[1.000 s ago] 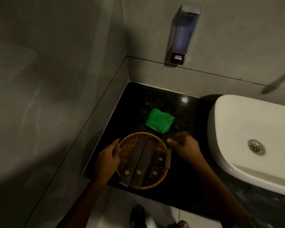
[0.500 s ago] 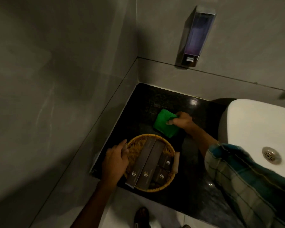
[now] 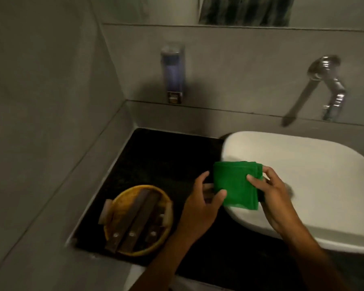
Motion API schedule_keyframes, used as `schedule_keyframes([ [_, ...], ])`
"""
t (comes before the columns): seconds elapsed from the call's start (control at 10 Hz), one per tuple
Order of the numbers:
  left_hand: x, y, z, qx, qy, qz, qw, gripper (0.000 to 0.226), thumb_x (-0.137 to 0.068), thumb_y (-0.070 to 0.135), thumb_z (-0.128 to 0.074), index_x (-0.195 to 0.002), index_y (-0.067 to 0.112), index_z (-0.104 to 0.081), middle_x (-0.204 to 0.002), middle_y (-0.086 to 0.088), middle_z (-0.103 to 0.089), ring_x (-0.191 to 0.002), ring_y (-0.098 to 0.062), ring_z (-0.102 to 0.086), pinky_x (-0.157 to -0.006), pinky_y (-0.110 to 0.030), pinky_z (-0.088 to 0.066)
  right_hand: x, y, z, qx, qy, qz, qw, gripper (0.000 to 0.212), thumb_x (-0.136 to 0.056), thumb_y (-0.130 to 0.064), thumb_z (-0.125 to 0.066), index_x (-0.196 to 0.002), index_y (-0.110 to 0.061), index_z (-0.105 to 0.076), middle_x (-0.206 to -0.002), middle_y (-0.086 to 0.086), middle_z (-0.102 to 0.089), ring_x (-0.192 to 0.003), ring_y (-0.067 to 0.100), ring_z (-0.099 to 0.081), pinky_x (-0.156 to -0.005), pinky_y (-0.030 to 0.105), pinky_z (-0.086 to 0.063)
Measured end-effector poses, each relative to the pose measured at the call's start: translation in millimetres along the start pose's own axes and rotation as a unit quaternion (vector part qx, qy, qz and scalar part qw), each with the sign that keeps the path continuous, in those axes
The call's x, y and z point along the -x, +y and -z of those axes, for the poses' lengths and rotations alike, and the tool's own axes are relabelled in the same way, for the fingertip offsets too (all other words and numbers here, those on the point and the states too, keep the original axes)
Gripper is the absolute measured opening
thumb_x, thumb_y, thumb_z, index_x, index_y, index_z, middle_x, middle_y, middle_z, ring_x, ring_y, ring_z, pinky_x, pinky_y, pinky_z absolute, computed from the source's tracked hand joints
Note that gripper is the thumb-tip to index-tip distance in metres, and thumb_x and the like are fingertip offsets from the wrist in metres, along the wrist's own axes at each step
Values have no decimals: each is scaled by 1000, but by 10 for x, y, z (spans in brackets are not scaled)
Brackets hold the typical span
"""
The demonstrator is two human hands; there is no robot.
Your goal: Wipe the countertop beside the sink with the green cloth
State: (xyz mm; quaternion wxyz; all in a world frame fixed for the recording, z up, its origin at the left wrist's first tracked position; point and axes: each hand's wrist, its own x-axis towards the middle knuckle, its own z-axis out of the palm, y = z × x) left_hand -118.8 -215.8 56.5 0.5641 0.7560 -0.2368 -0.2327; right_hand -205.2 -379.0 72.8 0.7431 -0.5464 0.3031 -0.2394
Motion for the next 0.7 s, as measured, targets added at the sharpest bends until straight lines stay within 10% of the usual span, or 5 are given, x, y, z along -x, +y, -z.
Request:
schedule_keyframes([
  [0.2, 70, 648, -1862, -59, -99, -106, 988, 57, -80, 42, -63, -128, 52, -34, -102, 17, -65, -82, -3, -65, -63, -4, -47, 268, -357, 1775, 326, 185, 93, 923, 28, -97, -28, -49, -125, -30, -45, -108, -2, -60, -89, 20, -60, -81, 32, -48],
  [0.4, 84, 968, -3653, -172, -227, -190, 940, 31, -90, 37, -56, -120, 32, -58, -105, -7, -70, -88, -26, -66, -83, -39, -53, 385, -598, 3552, 344, 327, 43, 879, 28, -81, 0, -65, -103, -16, -59, -89, 18, -67, -71, 24, -59, -58, 18, -46],
  [0.5, 159, 939, -4467, -284, -295, -232, 883, 40, -94, 41, -46, -130, 26, -52, -120, -17, -65, -111, -38, -56, -96, -46, -43, 461, -555, 4310, 406, 337, 14, 850, 19, -79, 8, -63, -85, -8, -72, -91, 23, -73, -80, 25, -64, -71, 27, -48],
  [0.7, 341, 755, -5169, -428, -375, -286, 771, 59, -94, 49, -37, -147, 26, -23, -144, -24, -43, -142, -36, -22, -114, -62, -6, 604, -277, 5076, 519, 308, -156, 782, 28, -89, -15, -57, -114, -9, -68, -127, 21, -58, -125, 35, -46, -103, 40, -35],
])
